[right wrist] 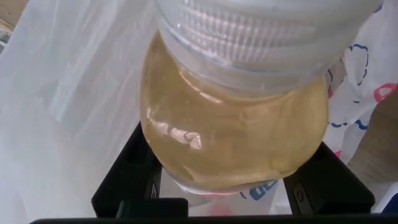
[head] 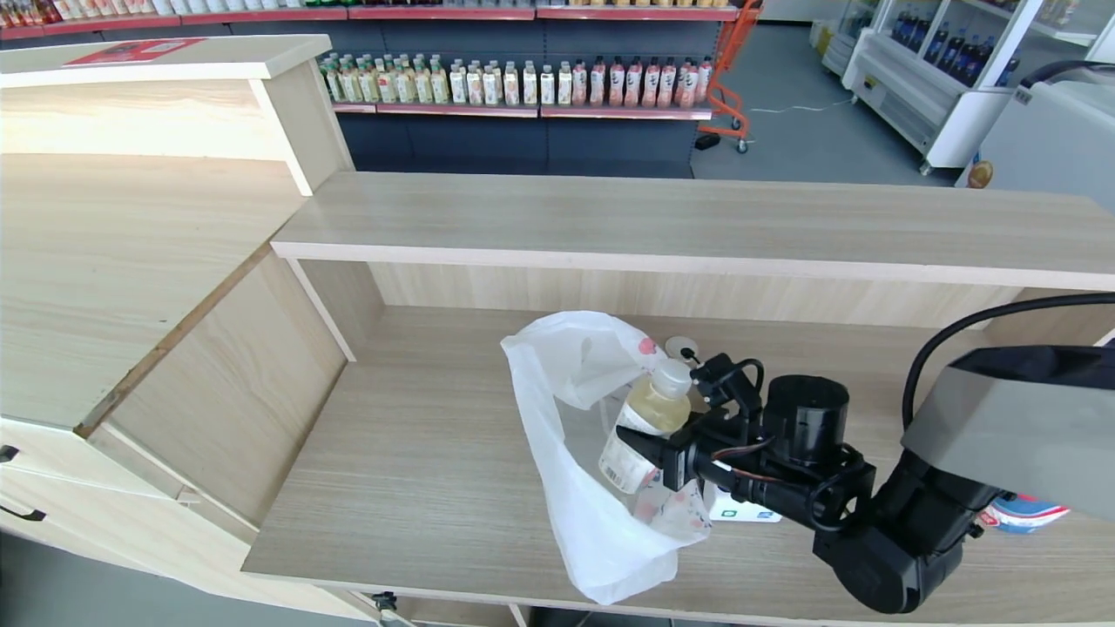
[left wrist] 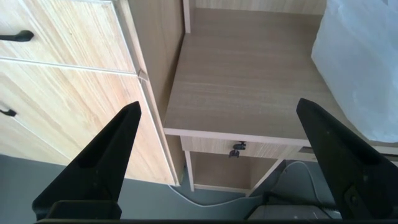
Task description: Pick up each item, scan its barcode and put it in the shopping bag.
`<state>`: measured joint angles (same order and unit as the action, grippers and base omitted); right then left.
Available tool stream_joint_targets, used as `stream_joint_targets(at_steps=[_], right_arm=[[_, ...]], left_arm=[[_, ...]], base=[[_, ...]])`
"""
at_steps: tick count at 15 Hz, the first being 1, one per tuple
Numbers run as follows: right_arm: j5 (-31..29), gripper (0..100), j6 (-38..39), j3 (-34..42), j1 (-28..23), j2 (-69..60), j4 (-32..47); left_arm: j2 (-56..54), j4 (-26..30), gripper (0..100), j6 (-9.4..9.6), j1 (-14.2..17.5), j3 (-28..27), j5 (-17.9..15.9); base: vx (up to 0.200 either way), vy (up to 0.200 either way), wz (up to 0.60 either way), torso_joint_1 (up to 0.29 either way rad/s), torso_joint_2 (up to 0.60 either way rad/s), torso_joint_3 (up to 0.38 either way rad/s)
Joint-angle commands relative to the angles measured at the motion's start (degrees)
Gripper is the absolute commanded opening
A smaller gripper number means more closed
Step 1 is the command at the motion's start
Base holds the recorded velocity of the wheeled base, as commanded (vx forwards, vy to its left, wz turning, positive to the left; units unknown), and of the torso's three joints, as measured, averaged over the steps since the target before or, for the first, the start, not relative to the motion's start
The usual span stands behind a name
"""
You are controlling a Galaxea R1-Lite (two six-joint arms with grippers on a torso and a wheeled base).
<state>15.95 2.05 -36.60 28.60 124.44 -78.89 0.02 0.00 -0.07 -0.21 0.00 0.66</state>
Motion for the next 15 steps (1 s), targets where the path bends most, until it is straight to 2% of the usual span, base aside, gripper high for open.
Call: stream_joint_targets(at_steps=[1, 9, 10, 13, 15], right_arm=[[-0.04, 0, -0.29, -0.49, 0.05, 3.09, 0.05], [-0.04, 0, -8.64, -3.75, 0.32, 7.66, -0.13], [0.05, 100, -8.46, -3.83, 0.40, 7.31, -0.13], [0.05, 100, -5.48, -3.31, 0.32, 5.99, -0.04], [0.14, 100, -0.91, -3.13, 0.32, 3.88, 0.22]], left_arm=[[-0.02, 0.00, 100, -0.01, 0.03, 0.00, 0.04], [-0.02, 0.00, 100, -0.01, 0.03, 0.00, 0.04], [-0.02, 0.00, 100, -0.01, 0.03, 0.00, 0.04], [-0.02, 0.00, 100, -0.01, 0.03, 0.00, 0.04], [-0.02, 0.00, 100, -0.01, 0.03, 0.00, 0.04]], base=[[0.000, 0.000, 0.00, 0.000, 0.00, 0.000], [0.000, 0.000, 0.00, 0.000, 0.00, 0.000], [0.000, 0.000, 0.00, 0.000, 0.00, 0.000], [0.000, 0.000, 0.00, 0.000, 0.00, 0.000], [0.000, 0.000, 0.00, 0.000, 0.00, 0.000]])
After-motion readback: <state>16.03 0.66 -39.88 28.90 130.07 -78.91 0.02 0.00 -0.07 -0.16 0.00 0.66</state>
